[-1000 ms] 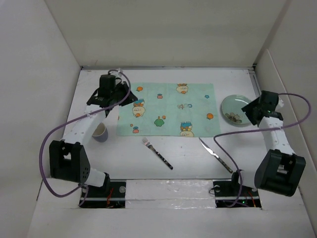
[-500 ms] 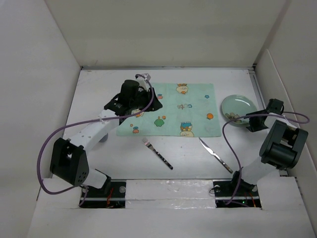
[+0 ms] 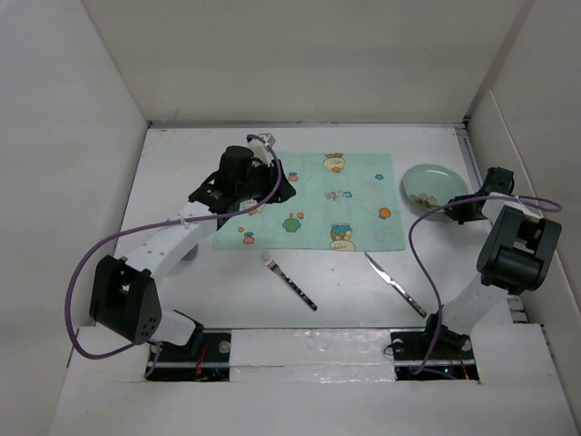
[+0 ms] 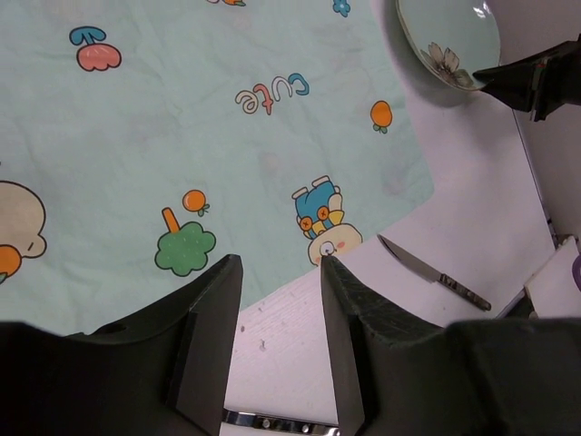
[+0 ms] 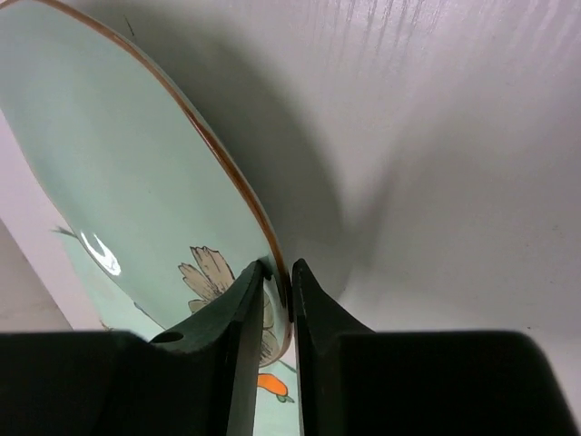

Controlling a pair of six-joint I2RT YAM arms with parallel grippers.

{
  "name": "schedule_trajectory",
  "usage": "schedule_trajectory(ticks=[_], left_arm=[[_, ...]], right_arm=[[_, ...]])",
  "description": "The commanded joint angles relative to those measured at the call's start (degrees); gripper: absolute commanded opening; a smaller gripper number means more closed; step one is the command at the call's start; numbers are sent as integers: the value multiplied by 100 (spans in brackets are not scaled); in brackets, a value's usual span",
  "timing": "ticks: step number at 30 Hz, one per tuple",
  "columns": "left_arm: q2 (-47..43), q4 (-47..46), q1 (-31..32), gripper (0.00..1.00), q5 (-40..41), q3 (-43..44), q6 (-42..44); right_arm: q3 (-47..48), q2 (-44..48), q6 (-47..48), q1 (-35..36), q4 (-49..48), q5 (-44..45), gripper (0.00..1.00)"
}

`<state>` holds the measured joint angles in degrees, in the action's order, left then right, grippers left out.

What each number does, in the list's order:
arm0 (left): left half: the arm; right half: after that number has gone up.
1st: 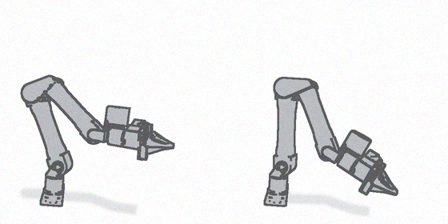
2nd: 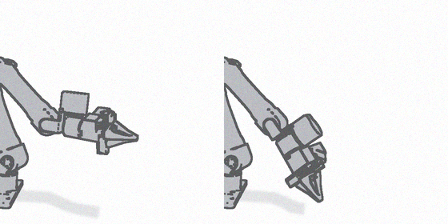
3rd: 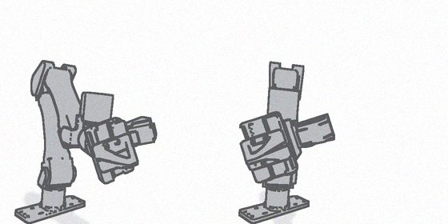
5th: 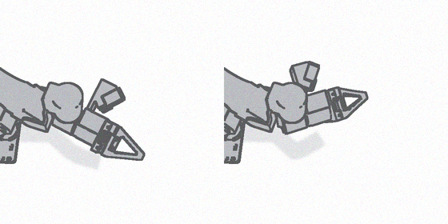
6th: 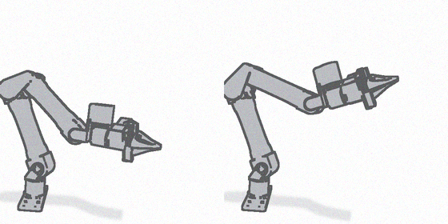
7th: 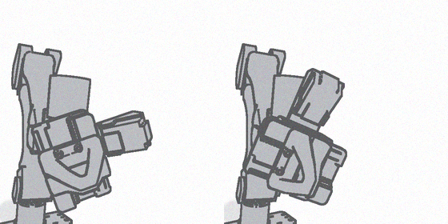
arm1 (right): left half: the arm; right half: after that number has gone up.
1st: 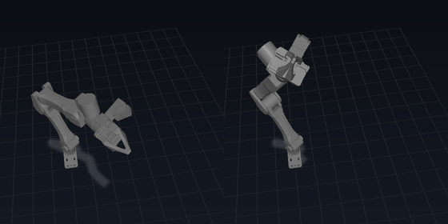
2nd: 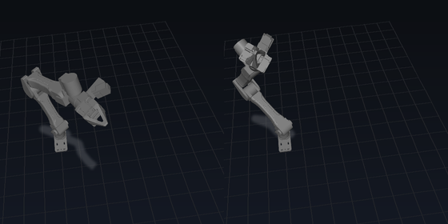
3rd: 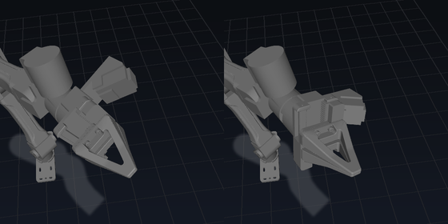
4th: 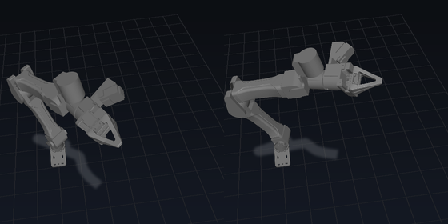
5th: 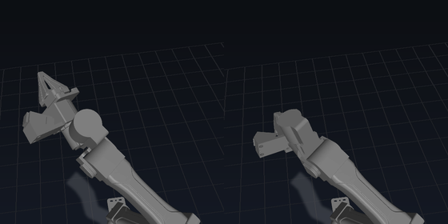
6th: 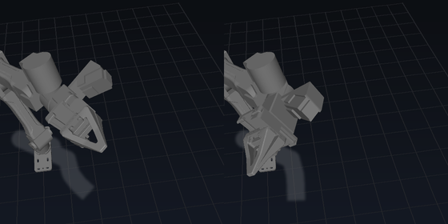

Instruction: Set the dinner table for one person

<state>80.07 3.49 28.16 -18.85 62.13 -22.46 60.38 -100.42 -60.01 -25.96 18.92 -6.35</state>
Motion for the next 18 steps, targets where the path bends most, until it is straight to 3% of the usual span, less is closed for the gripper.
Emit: schedule_trajectory(ticks=[1, 5, 11, 13, 18], left_arm=[[-220, 2, 31, 37, 153, 422, 189], [-220, 248, 31, 39, 198, 765, 207], [26, 442, -180, 40, -558, 1547, -127], [9, 513, -180, 42, -550, 1610, -127], [-281, 749, -180, 46, -164, 1530, -40]], right_arm=[[36, 354, -4, 47, 219, 572, 0], [-88, 1293, 559, 117, -702, 346, 0], [334, 2096, 1123, 310, -1116, -1209, 0], [203, 2334, 1149, 643, -1241, -1824, 0], [-210, 2554, 1097, 1724, -1477, -2151, 0]])
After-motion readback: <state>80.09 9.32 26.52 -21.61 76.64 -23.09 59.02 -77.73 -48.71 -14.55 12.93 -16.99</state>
